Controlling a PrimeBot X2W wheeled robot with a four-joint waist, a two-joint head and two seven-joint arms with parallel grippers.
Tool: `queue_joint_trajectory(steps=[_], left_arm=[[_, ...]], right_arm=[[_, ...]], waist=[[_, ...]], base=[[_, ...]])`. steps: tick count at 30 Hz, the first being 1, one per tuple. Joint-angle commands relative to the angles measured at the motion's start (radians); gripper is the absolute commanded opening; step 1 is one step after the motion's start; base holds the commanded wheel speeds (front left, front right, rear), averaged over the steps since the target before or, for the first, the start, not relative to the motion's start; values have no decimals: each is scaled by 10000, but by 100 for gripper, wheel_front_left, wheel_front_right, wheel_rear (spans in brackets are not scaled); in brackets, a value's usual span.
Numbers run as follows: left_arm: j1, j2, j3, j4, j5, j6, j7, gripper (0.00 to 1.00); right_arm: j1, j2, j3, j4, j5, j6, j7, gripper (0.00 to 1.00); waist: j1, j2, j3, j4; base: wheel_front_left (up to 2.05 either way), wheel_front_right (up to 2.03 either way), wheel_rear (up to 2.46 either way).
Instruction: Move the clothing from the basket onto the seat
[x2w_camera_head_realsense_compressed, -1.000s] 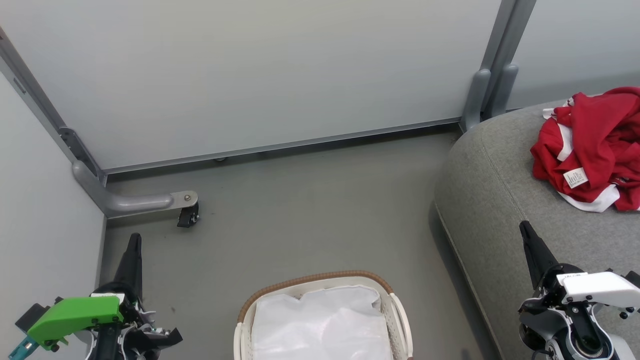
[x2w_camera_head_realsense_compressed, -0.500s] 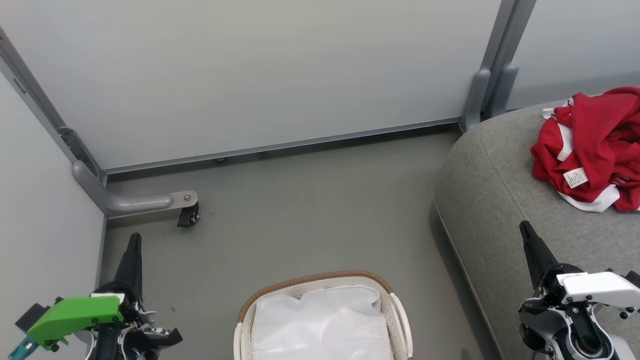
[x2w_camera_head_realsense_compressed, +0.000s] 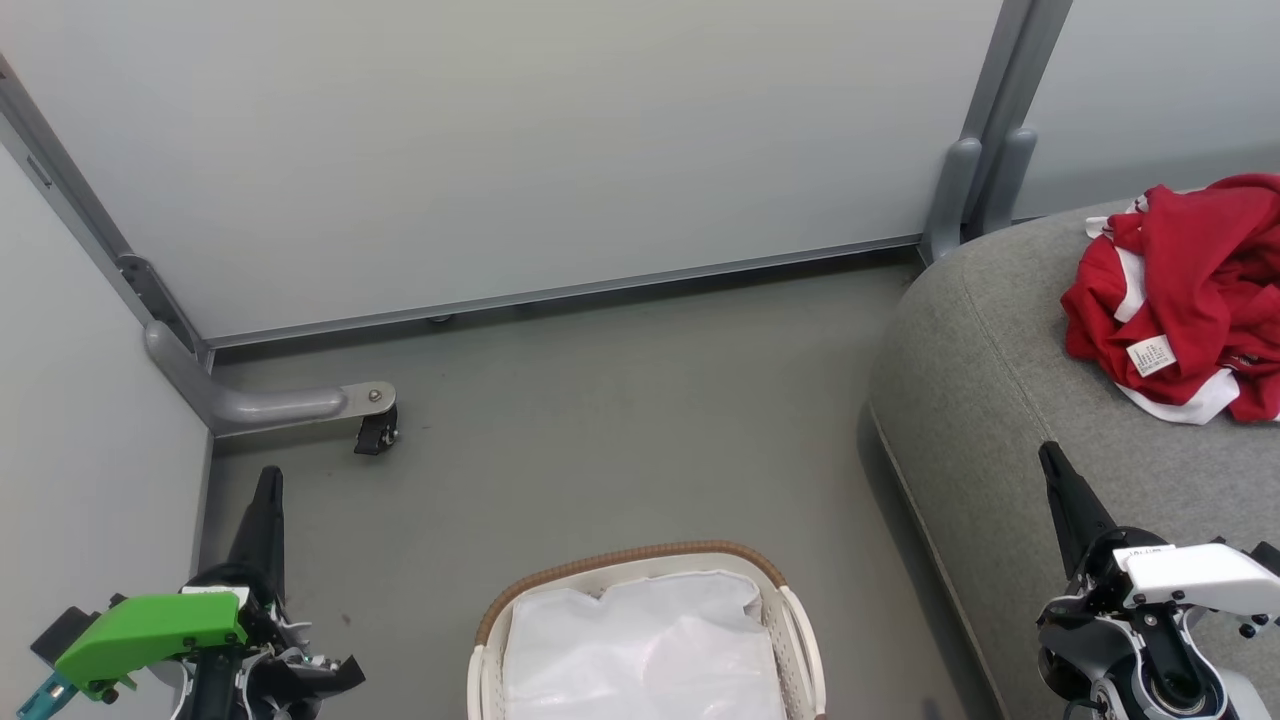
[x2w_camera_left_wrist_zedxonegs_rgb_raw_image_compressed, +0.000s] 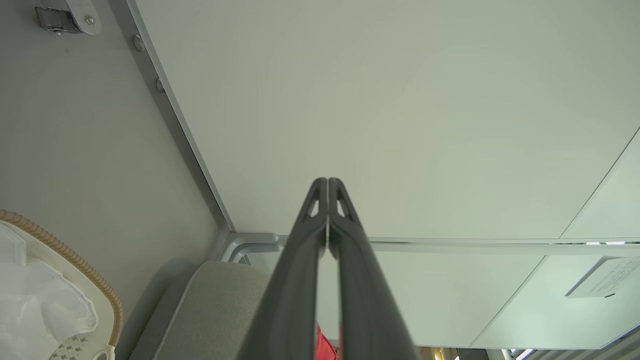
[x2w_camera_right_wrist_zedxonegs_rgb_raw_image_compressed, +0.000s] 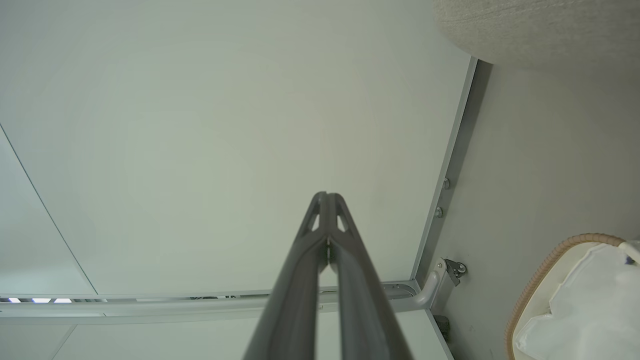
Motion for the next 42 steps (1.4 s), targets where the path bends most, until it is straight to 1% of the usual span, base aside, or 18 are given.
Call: queue_joint_trajectory(steps=[1,42], left_arm=[[-104,47,21,-16,-33,-58,32,0],[-103,48,19,-16,-35,-59,31,0]], right_arm=[[102,-55,-17,-41,31,0,27,0],[102,-56,-16,-41,32,0,25,0]], waist=[[0,0,0,0],[0,0,0,0]], base=[[0,0,0],[0,0,0]])
